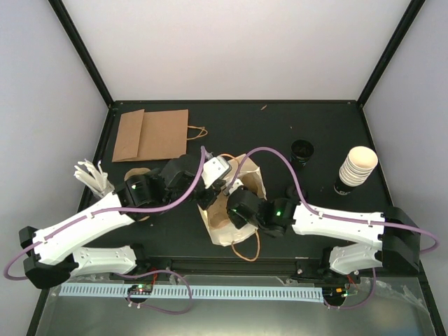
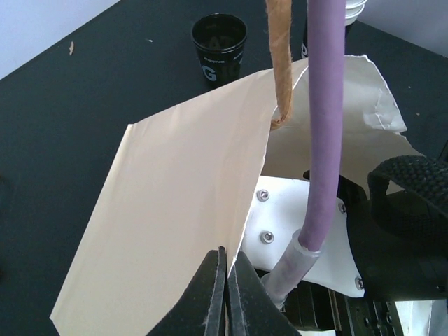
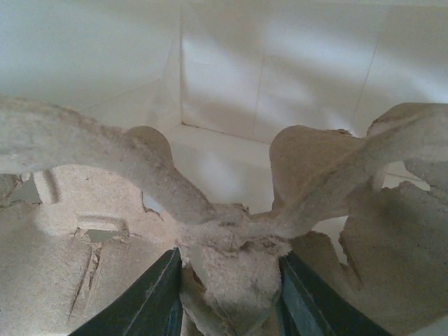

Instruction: Pack the takeout coffee

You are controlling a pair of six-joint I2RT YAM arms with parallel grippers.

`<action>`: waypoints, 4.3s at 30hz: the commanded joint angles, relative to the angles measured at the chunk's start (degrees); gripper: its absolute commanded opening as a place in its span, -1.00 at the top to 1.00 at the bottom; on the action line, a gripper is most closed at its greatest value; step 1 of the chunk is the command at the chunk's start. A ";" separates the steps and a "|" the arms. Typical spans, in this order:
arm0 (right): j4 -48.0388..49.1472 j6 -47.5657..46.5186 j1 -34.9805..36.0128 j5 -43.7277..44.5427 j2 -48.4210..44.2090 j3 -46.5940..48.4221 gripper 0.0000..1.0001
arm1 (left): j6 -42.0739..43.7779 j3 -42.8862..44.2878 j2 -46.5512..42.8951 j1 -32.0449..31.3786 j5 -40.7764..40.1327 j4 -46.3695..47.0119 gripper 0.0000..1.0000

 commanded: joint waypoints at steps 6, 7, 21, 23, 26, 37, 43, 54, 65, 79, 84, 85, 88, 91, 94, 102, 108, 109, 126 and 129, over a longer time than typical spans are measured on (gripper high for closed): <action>4.36 -2.60 0.38 4.02 2.63 -2.10 0.27 | -1.22 3.13 0.00 -1.12 3.00 4.66 0.97; 5.11 -2.57 0.36 4.16 2.79 -2.52 0.27 | -1.31 3.10 -0.13 -1.12 3.13 4.68 0.97; -0.02 0.90 0.25 7.17 2.70 1.66 0.22 | -2.11 3.15 1.80 -1.21 4.30 3.39 0.97; -2.36 2.70 0.20 6.57 4.01 3.26 0.22 | -2.64 2.89 2.17 -1.21 3.97 3.79 0.97; -2.62 6.31 0.03 5.38 4.43 3.14 0.23 | -3.56 3.11 2.62 -1.21 3.07 3.90 0.97; -1.05 15.59 -0.53 6.87 3.77 1.66 0.34 | -5.22 4.38 2.07 -1.30 1.01 3.16 0.97; -0.19 20.10 -0.32 6.91 2.68 1.73 0.29 | -6.64 4.44 2.62 -1.30 0.79 3.72 0.97; 5.72 16.34 0.82 10.19 5.38 -2.22 0.31 | -7.08 5.93 2.43 -1.23 2.02 4.16 0.97; 20.09 3.85 1.65 16.13 2.08 -11.07 0.29 | -7.41 5.17 1.88 -1.21 8.84 5.90 0.97; 17.00 2.90 -0.15 10.71 5.79 -11.16 0.30 | -8.92 6.42 0.37 -1.21 11.78 5.39 0.97; 16.78 2.22 -0.50 10.46 6.08 -11.89 0.30 | -10.12 6.70 -0.30 -1.21 13.92 5.68 0.97; 16.63 1.93 -0.57 10.40 6.26 -11.90 0.30 | -10.33 6.73 -0.47 -1.15 14.38 5.69 0.97; 15.01 1.08 -0.68 9.66 6.79 -11.39 0.31 | -11.14 6.43 -1.07 -1.12 15.25 5.89 0.97; 13.19 0.92 -0.68 8.52 5.66 -11.34 0.31 | -11.92 5.72 -2.37 -0.83 15.45 6.27 0.96; 10.38 0.89 -0.68 7.12 3.52 -11.35 0.31 | -13.20 4.74 -3.91 -0.10 15.59 6.51 0.95; -9.95 0.46 -0.74 -0.28 -0.57 -3.54 0.32 | -17.42 4.79 -4.51 4.19 19.12 4.48 0.93; -24.19 -0.42 -0.66 -5.86 -1.81 3.58 0.35 | -22.31 7.66 -1.90 8.16 24.97 0.57 0.93; -26.60 -0.71 -0.67 -6.85 -1.84 4.73 0.35 | -23.00 7.65 -1.77 8.51 25.59 0.51 0.93; -31.13 -10.01 -3.38 -22.37 9.97 11.63 0.35 | -32.10 -6.68 -2.28 20.12 43.00 10.57 0.97; -30.68 -11.10 -4.31 -23.31 13.58 12.19 0.36 | -29.91 -5.82 -1.27 20.33 42.90 9.45 0.97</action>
